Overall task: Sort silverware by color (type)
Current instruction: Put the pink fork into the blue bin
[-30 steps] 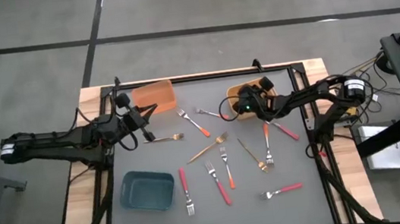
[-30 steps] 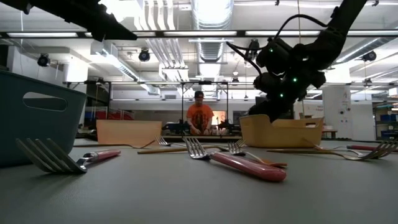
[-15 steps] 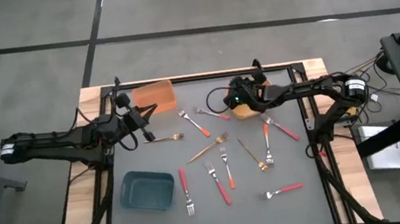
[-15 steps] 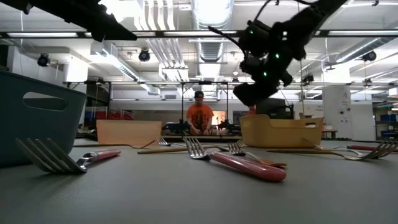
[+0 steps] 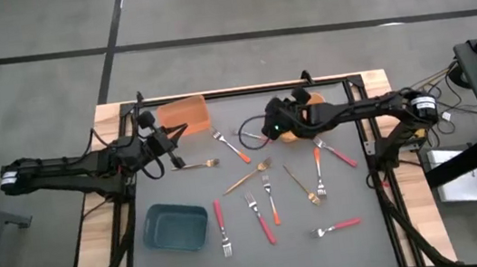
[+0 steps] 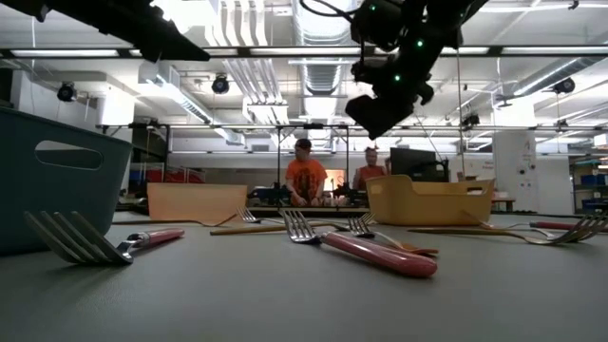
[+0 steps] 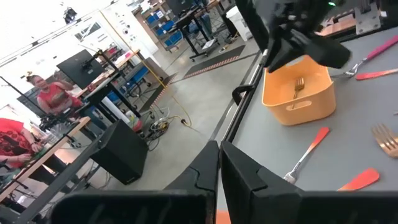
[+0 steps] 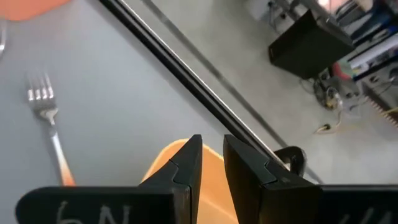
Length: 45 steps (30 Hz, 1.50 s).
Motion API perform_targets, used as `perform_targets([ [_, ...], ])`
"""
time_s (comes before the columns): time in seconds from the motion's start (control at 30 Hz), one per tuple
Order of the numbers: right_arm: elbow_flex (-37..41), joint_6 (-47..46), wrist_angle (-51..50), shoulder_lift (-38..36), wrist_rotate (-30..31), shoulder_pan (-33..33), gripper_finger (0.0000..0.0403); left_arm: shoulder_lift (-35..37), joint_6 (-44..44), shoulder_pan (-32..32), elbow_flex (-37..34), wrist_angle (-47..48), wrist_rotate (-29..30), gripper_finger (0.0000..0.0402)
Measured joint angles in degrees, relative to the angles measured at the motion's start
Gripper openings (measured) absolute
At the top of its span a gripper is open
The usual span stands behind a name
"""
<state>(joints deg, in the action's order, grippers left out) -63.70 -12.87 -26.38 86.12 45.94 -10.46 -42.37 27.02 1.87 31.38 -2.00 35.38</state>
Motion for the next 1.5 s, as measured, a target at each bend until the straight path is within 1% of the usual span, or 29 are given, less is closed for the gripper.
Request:
perform_targets([
  [0.1, 2.0, -0.1, -0.3, -1.1, 2.5, 2.3, 0.0058, 0.0, -1.1, 0.0, 0.0, -0.4, 0.0, 0.0],
  [0.2, 4.2, -0.1, -0.3, -3.0, 2.5, 4.1, 0.0058, 0.0, -3.7, 0.0, 0.0, -0.6, 0.0, 0.0],
  [0.43, 10.3, 0.0, 0.4, -9.8, 2.4, 8.0, 0.0058, 0.0, -14.5, 0.0, 0.1, -0.5, -0.1, 0.0],
  [0.57, 14.3, 0.0, 2.0, -14.4, 1.1, 9.5, 0.0058, 0.0, -20.2, 0.0, 0.1, -0.7, -0.7, 0.0],
  [0.67, 17.8, 0.0, 4.9, -17.5, -0.4, 10.4, 0.0058, 0.0, -23.9, 0.0, 0.1, -1.3, -3.0, 0.0],
  [0.83, 23.4, 0.0, 11.8, -21.3, -3.1, 11.2, 0.0058, -0.1, -27.8, 0.0, 0.2, -3.3, -9.6, 0.0],
  [0.97, 26.6, 0.0, 15.3, -22.4, -4.5, 11.3, 0.0058, -1.3, -29.3, 0.0, 0.2, -5.9, -12.3, 0.0],
  [1.03, 27.6, -0.2, 16.0, -22.4, -4.8, 11.4, 0.0058, -2.3, -29.7, 0.0, 0.2, -8.1, -12.5, 0.0],
  [1.13, 28.0, -0.3, 16.2, -22.1, -7.6, 11.3, 0.0058, -4.0, -31.0, 0.0, 0.2, -9.9, -13.4, 0.0],
  [1.23, 28.0, -0.3, 16.4, -21.9, -10.3, 11.4, 0.0058, -5.7, -32.7, -0.2, 0.3, -9.9, -14.6, 0.0],
  [1.33, 28.0, 0.1, 16.4, -21.9, -11.5, 11.4, 0.0058, -7.7, -33.6, -0.3, 0.5, -9.9, -15.5, 0.0],
  [1.5, 28.2, 1.5, 16.4, -21.8, -11.6, 11.3, 0.0059, -10.6, -34.0, -0.3, 0.9, -9.9, -15.6, 0.0],
])
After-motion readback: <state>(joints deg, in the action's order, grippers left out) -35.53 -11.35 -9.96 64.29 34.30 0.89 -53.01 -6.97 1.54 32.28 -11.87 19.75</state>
